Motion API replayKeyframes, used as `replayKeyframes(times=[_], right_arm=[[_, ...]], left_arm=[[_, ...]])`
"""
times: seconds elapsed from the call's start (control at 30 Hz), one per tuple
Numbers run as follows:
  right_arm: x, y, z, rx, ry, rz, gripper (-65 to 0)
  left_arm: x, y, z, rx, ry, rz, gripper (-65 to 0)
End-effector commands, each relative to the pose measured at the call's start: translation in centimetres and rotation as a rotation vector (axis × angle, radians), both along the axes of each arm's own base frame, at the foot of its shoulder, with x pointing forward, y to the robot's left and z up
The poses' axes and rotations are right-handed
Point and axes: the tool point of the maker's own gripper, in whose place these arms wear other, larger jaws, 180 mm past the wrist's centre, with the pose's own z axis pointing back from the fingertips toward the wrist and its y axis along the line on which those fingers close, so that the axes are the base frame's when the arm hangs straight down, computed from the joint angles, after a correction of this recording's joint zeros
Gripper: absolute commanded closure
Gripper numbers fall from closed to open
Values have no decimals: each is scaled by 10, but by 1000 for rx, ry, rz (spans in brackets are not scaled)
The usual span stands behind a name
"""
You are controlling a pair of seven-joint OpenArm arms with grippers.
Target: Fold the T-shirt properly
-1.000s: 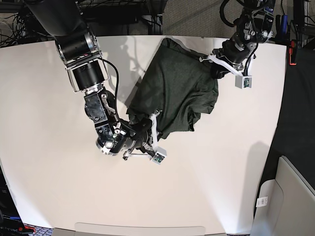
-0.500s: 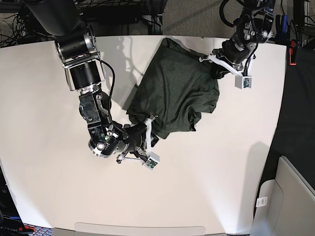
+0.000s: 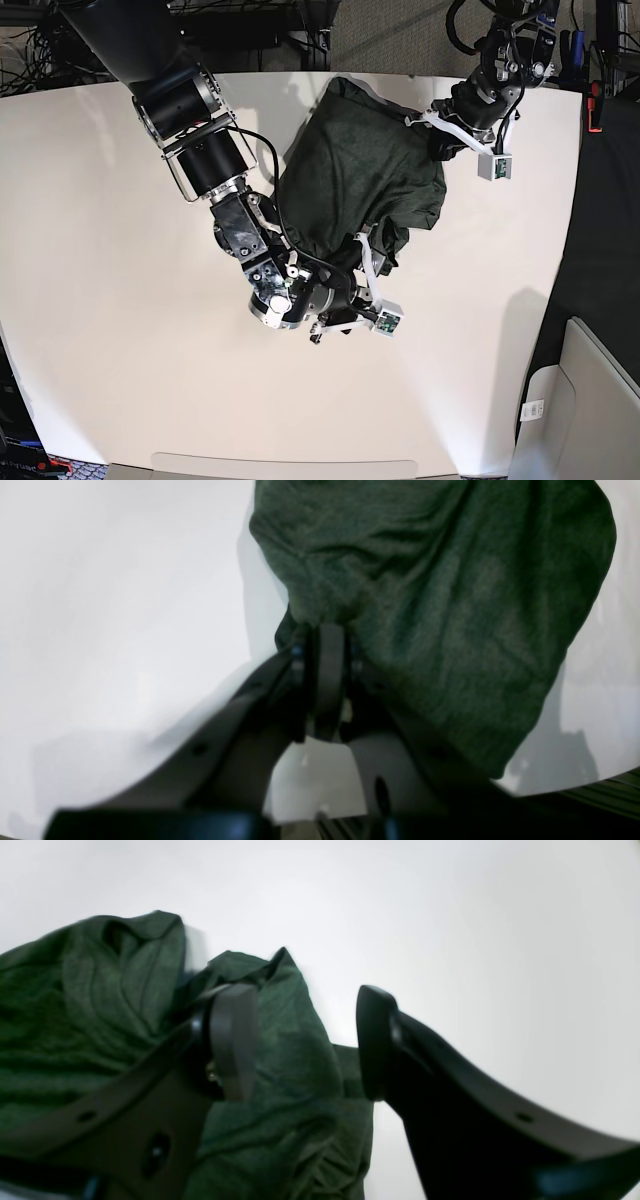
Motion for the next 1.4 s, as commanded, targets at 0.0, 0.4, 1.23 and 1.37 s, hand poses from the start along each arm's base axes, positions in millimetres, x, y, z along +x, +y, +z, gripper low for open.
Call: replayKeyframes(times=[0.0,0.4,1.23,1.37], right_arm=[[7,12,14,18,-34,15,-319],[5,8,-22,14,28,-7,-319],[50,-48,-16,254,109,-308,-54],[49,-49,3,247,44,-290,-57]], left_arm=[[6,2,10,7,-43,-1,-8],[6,1,10,6,-42,-5,-8],[4,3,8,8,-33,0,-8],[7,13,12,21,-45,25,-8]])
